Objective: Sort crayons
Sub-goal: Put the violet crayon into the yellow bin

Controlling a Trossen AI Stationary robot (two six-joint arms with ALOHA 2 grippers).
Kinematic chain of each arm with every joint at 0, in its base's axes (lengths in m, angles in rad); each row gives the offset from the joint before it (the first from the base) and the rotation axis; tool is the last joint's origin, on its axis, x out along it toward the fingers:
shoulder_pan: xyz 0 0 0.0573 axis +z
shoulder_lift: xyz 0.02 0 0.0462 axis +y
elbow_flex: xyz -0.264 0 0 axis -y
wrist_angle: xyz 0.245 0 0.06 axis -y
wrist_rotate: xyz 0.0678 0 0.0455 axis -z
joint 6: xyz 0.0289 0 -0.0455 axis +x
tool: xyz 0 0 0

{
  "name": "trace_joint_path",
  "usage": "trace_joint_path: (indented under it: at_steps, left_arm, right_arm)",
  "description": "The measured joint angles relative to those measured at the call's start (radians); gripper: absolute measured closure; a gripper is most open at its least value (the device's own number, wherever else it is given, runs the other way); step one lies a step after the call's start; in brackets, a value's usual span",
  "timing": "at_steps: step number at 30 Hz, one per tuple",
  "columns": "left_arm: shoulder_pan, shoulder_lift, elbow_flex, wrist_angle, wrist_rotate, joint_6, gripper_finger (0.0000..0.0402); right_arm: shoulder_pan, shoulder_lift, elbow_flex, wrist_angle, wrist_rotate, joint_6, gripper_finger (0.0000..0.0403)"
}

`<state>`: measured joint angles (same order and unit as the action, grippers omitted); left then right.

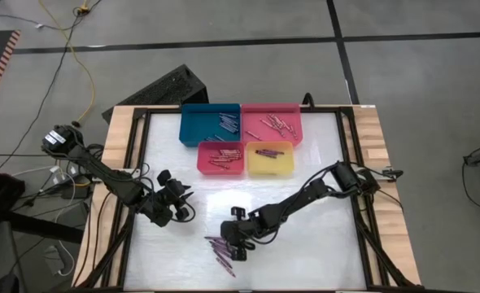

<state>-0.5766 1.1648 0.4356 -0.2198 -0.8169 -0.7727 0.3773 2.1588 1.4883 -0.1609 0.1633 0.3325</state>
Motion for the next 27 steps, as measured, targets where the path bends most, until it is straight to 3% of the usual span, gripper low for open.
trace_joint_path:
  at_steps: [11,18,27]
  left_arm:
    - [0.000,0.000,0.000,0.000,0.005,0.000,0.0307]
    - [0.000,0.000,0.000,0.000,0.005,0.001,0.0307]
    - [0.000,0.000,0.000,0.000,0.006,0.001,0.0307]
  right_arm:
    - [-0.025,0.002,0.000,-0.021,0.009,-0.036,0.0374]
    - [-0.054,-0.002,0.006,-0.032,0.010,-0.129,0.0390]
    - [-0.118,-0.010,0.168,-0.300,0.042,-0.243,0.0391]
